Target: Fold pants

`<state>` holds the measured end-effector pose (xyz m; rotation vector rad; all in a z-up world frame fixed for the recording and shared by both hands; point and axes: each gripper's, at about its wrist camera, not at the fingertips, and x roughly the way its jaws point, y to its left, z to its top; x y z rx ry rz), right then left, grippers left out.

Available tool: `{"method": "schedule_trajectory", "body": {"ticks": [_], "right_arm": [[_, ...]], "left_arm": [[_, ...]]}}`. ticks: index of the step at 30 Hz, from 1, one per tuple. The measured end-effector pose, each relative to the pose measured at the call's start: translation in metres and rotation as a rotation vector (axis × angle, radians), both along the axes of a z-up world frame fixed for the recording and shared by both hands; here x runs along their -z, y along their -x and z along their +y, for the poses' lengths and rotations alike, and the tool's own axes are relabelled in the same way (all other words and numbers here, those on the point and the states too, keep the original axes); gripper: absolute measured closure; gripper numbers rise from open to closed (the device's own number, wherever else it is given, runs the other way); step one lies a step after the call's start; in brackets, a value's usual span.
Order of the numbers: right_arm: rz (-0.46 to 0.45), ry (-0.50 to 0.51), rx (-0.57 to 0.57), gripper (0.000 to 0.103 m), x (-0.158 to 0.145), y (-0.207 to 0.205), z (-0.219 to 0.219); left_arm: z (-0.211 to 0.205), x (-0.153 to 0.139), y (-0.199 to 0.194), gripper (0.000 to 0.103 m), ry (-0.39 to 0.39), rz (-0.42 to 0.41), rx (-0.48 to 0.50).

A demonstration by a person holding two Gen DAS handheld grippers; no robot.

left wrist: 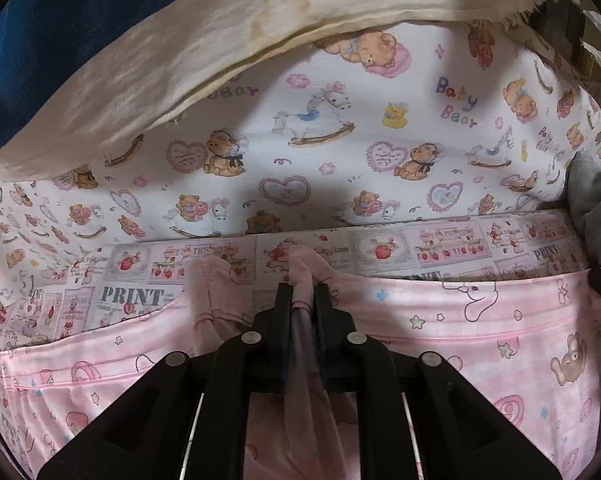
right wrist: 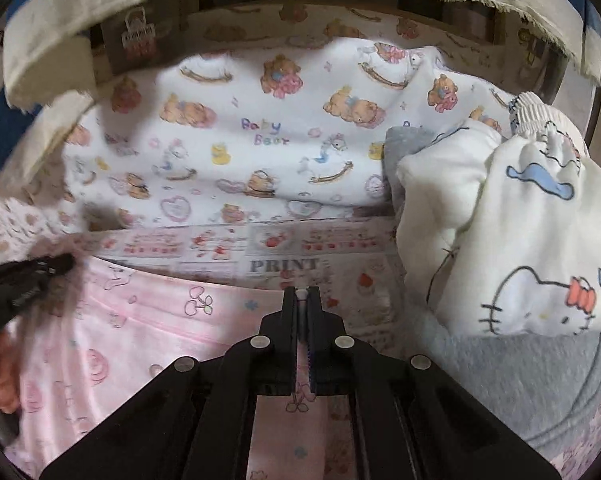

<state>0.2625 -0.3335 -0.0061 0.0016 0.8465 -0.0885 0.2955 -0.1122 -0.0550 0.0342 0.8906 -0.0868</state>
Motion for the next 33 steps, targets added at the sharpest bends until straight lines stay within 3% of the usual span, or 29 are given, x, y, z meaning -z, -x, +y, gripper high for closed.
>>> {"method": "schedule_trajectory", "body": {"ticks": [3,8,13,18,19,20,22,24,25,26,27,28,33], "right_arm": [[0.023,-0.032,0.035,0.100,0.003,-0.002,-0.005],[0.033,0.009,0.138,0.100,0.006,-0.005,-0.017],[0.057,0.006,0.197,0.100,0.012,-0.010,-0.033],[0.046,0.050,0.177,0.100,0.011,-0.009,-0.029],[0.043,0.067,0.175,0.100,0.011,-0.008,-0.028],[0.041,0.077,0.176,0.100,0.011,-0.008,-0.027],[0.041,0.061,0.168,0.100,0.005,-0.003,-0.028],[0.007,0.007,0.154,0.093,-0.005,0.002,-0.028],[-0.024,-0.007,0.151,0.077,-0.012,0.006,-0.028],[-0.054,-0.014,0.147,0.051,-0.018,0.010,-0.029],[-0.086,-0.025,0.139,0.041,-0.023,0.013,-0.030],[-0.113,-0.037,0.130,0.035,-0.027,0.017,-0.030],[-0.185,-0.108,0.072,0.035,-0.053,0.030,-0.029]], "left_arm": [[0.002,-0.001,-0.001,0.093,0.030,-0.006,0.020],[0.000,-0.007,-0.005,0.094,0.110,-0.028,0.091],[-0.014,-0.008,-0.003,0.093,0.070,-0.035,0.143],[-0.016,-0.008,-0.005,0.091,0.057,-0.034,0.131],[-0.016,-0.007,-0.002,0.079,0.046,-0.030,0.126],[-0.016,-0.007,-0.003,0.056,0.023,-0.031,0.125],[-0.014,-0.009,-0.003,0.026,-0.020,-0.057,0.107],[-0.009,-0.019,0.001,0.025,-0.008,-0.109,0.106],[-0.007,-0.025,0.004,0.025,0.014,-0.127,0.118],[-0.006,-0.029,0.007,0.022,0.034,-0.146,0.123],[-0.004,-0.034,0.010,0.020,0.050,-0.169,0.126],[-0.004,-0.038,0.013,0.019,0.057,-0.190,0.133],[-0.017,-0.061,0.041,0.018,0.034,-0.309,0.179]]}}
